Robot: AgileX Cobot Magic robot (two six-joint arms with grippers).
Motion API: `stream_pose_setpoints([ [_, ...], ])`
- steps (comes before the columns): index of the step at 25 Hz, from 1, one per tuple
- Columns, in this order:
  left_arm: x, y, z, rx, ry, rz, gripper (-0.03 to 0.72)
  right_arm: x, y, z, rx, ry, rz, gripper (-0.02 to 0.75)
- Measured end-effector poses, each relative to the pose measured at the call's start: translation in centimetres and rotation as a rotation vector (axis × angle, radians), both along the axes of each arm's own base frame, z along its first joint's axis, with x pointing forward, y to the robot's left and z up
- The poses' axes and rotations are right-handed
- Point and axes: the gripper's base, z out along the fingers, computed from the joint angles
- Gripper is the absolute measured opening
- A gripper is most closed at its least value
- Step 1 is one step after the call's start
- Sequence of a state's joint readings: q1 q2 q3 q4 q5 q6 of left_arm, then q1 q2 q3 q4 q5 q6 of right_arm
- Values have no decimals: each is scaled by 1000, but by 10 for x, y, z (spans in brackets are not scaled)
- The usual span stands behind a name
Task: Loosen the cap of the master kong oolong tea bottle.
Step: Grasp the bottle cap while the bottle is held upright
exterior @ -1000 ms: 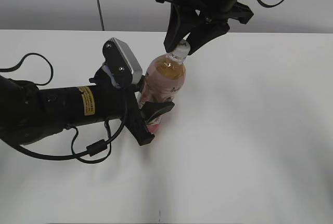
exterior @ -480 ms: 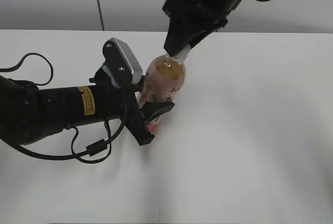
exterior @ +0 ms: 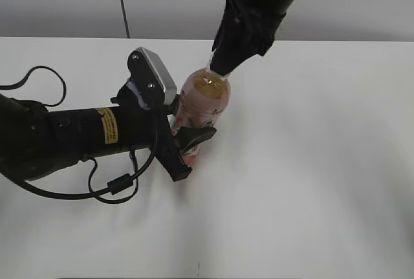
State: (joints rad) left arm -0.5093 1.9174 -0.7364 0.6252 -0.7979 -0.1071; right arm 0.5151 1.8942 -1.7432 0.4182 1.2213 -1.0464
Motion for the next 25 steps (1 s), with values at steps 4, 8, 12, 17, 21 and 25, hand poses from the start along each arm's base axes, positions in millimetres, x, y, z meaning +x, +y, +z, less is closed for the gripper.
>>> stream_pose_setpoints([
  [4, 0, 0, 0, -1, 1, 3, 380, -1, 2, 0, -18, -168, 304, 277],
  [8, 1, 1, 0, 0, 4, 10, 380, -3, 6, 0, -44, -371, 670, 277],
  [12, 1, 2, -1, 0, 7, 14, 380, -9, 15, 1, -58, -552, 1009, 277],
  [17, 1, 1, 0, -1, 6, 14, 380, -14, 23, 2, -87, -695, 1276, 277],
  [21, 1, 1, 0, -4, 4, 14, 380, -12, 22, 11, -134, -734, 1327, 277],
  [25, 1, 2, -2, 14, 12, 14, 380, -13, 16, 20, -184, -733, 1286, 277],
])
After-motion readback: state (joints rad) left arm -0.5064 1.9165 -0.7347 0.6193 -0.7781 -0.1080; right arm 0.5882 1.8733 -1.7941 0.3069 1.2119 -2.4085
